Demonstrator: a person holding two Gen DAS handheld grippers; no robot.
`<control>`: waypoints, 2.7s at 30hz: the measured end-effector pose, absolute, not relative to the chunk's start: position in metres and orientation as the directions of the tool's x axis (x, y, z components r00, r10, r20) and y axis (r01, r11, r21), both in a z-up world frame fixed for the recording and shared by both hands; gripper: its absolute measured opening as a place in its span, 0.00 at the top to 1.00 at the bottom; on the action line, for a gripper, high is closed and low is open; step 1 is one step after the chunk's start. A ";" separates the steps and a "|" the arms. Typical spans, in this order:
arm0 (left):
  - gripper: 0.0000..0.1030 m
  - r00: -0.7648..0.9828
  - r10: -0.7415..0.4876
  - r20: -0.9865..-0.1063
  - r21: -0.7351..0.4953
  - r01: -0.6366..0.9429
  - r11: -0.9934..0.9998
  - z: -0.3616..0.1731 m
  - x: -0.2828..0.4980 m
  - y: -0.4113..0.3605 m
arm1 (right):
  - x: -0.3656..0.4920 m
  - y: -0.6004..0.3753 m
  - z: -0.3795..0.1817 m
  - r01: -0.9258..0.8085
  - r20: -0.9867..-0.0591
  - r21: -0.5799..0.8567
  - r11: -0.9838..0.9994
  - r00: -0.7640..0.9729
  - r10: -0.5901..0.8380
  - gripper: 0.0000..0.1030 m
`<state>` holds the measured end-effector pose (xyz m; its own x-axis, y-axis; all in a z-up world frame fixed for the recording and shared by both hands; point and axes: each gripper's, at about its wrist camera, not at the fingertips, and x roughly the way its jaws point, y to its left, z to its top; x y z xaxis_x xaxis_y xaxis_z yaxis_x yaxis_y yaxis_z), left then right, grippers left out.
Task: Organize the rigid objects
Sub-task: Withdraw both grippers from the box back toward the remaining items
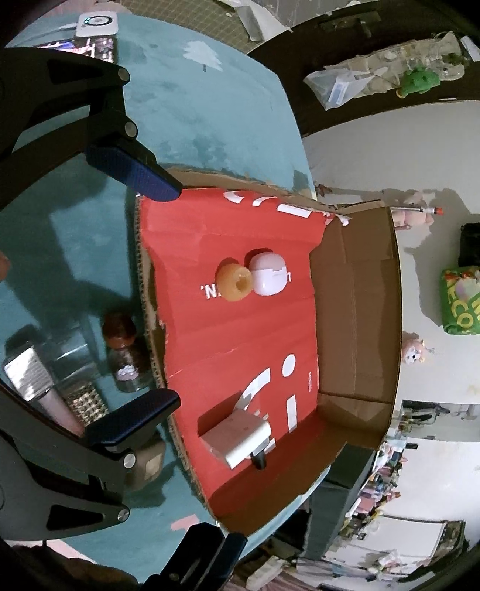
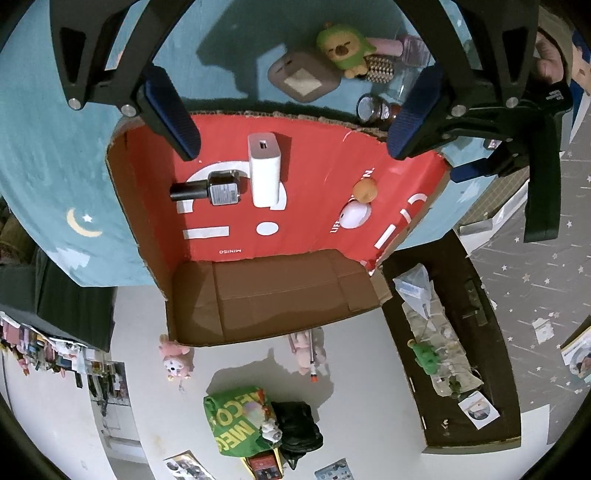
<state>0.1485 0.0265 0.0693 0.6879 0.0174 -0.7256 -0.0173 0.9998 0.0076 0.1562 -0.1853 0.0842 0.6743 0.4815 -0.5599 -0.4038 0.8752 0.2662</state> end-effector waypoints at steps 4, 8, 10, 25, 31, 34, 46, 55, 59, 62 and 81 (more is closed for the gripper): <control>0.00 0.691 0.007 -0.723 -0.008 -0.018 1.000 0.070 0.140 0.027 | 0.147 -0.187 0.086 -0.408 -0.556 0.263 0.874 0.676 0.483 0.00; 0.00 0.694 -0.002 -0.720 -0.016 -0.014 1.000 0.072 0.132 0.025 | 0.140 -0.188 0.087 -0.419 -0.551 0.258 0.871 0.676 0.489 0.00; 0.00 0.695 -0.009 -0.719 -0.022 -0.011 1.000 0.073 0.128 0.024 | 0.135 -0.188 0.087 -0.426 -0.543 0.254 0.868 0.680 0.493 0.00; 0.00 0.694 -0.030 -0.720 -0.028 0.014 1.000 0.072 0.103 0.016 | 0.110 -0.186 0.085 -0.427 -0.536 0.231 0.874 0.694 0.481 0.00; 0.00 0.690 -0.033 -0.724 -0.020 0.026 0.999 0.069 0.095 0.012 | 0.105 -0.188 0.079 -0.423 -0.545 0.236 0.875 0.688 0.480 0.00; 0.00 0.687 -0.030 -0.726 -0.017 0.026 1.000 0.068 0.092 0.012 | 0.102 -0.188 0.076 -0.420 -0.550 0.235 0.877 0.686 0.476 0.00; 0.00 0.666 -0.034 -0.745 -0.016 0.033 0.999 0.057 0.081 0.010 | 0.093 -0.188 0.065 -0.409 -0.582 0.212 0.888 0.677 0.451 0.00; 0.00 0.635 -0.043 -0.771 -0.028 0.033 0.999 0.043 0.075 0.011 | 0.089 -0.185 0.054 -0.407 -0.616 0.207 0.889 0.652 0.442 0.00; 0.00 0.621 -0.047 -0.782 -0.037 0.029 0.999 0.037 0.074 0.012 | 0.088 -0.185 0.051 -0.405 -0.624 0.212 0.889 0.644 0.443 0.00; 0.00 0.614 -0.050 -0.788 -0.045 0.024 0.999 0.034 0.075 0.013 | 0.089 -0.186 0.047 -0.400 -0.633 0.220 0.890 0.636 0.442 0.00; 0.00 0.579 -0.083 -0.811 -0.074 0.039 0.996 0.020 0.076 0.013 | 0.096 -0.186 0.029 -0.372 -0.675 0.230 0.899 0.605 0.423 0.00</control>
